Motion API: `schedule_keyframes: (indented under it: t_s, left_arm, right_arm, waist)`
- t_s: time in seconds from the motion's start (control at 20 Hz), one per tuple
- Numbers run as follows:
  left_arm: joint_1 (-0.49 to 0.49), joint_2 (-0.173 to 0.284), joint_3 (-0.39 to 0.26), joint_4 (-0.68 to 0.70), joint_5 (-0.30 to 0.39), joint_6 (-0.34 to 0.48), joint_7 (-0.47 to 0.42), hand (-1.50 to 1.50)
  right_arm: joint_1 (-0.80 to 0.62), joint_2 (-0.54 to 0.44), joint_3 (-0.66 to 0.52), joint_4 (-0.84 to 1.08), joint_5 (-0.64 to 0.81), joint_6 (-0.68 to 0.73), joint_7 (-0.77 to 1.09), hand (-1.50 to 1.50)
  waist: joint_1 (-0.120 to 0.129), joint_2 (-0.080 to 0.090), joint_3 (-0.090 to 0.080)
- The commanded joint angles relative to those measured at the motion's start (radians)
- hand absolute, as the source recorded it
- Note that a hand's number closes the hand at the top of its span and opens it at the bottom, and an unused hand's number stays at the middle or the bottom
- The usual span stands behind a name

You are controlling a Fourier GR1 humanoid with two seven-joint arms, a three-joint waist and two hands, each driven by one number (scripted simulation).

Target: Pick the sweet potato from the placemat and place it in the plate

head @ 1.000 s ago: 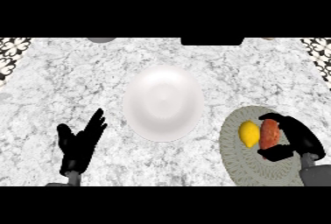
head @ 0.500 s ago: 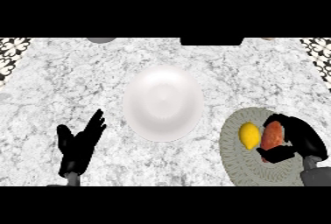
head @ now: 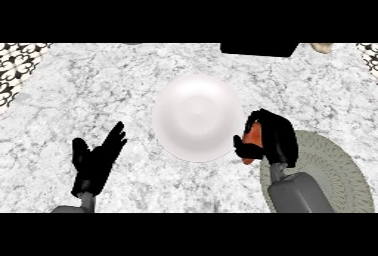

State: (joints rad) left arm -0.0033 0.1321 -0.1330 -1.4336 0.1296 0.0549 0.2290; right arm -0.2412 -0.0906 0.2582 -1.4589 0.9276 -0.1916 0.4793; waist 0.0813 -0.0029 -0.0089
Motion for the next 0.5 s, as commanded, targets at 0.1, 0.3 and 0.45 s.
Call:
schedule_keyframes:
  t_s: [0.1,0.3,0.45]
  left_arm:
    - [-0.027,-0.013,-0.034,0.007,-0.013,-0.014,0.009,0.0]
    - [-0.023,-0.013,-0.038,0.019,-0.012,-0.02,0.009,0.0]
    - [-0.033,-0.016,-0.041,0.022,-0.023,-0.009,0.016,0.0]
  right_arm:
    - [-0.158,0.088,0.1,0.007,0.181,-0.154,0.245,1.5]
    - [-0.235,0.089,0.122,0.02,0.264,-0.266,0.413,1.5]
    - [-0.286,0.09,0.14,0.03,0.325,-0.343,0.559,1.5]
  waist:
    - [0.047,-0.002,-0.004]
    - [0.062,0.001,-0.002]
    - [0.061,-0.001,0.002]
